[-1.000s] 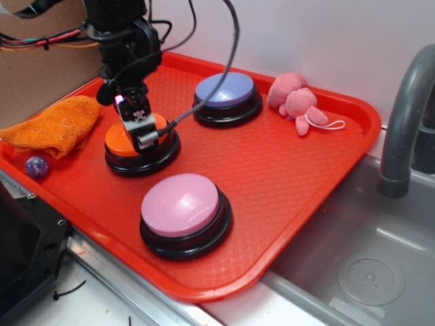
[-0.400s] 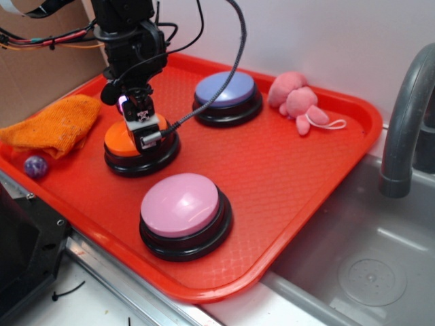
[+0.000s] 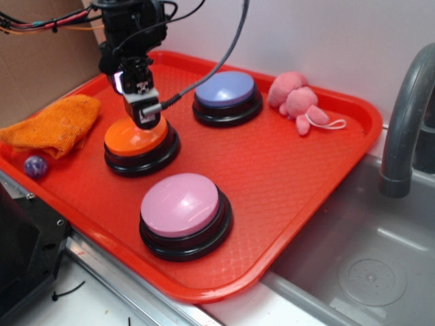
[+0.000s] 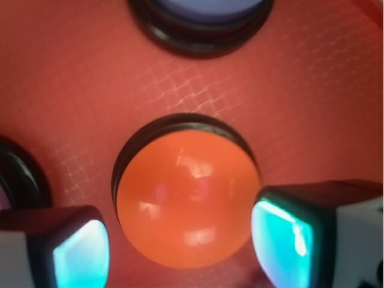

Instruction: Push the orange button.

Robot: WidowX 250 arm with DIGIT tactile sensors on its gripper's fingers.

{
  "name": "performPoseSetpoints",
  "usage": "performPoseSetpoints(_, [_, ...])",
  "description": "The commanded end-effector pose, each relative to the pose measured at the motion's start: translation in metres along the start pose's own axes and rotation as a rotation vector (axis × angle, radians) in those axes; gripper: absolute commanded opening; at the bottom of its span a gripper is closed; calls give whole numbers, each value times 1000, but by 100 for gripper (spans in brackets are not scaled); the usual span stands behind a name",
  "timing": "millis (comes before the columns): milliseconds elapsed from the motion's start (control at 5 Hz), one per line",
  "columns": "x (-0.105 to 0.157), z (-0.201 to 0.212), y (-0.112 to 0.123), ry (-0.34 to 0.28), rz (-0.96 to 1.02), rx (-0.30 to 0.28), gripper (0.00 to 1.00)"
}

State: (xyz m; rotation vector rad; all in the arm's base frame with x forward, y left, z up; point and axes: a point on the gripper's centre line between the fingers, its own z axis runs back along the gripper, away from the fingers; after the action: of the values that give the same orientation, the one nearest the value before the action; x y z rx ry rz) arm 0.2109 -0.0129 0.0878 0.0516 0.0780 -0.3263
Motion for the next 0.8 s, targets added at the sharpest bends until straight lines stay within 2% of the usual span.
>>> performPoseSetpoints(0, [11, 32, -10, -43, 30, 24, 100])
performPoseSetpoints(200, [9, 39, -9, -41, 44, 11, 100])
performPoseSetpoints(600, [1, 57, -7, -72, 71, 31, 100])
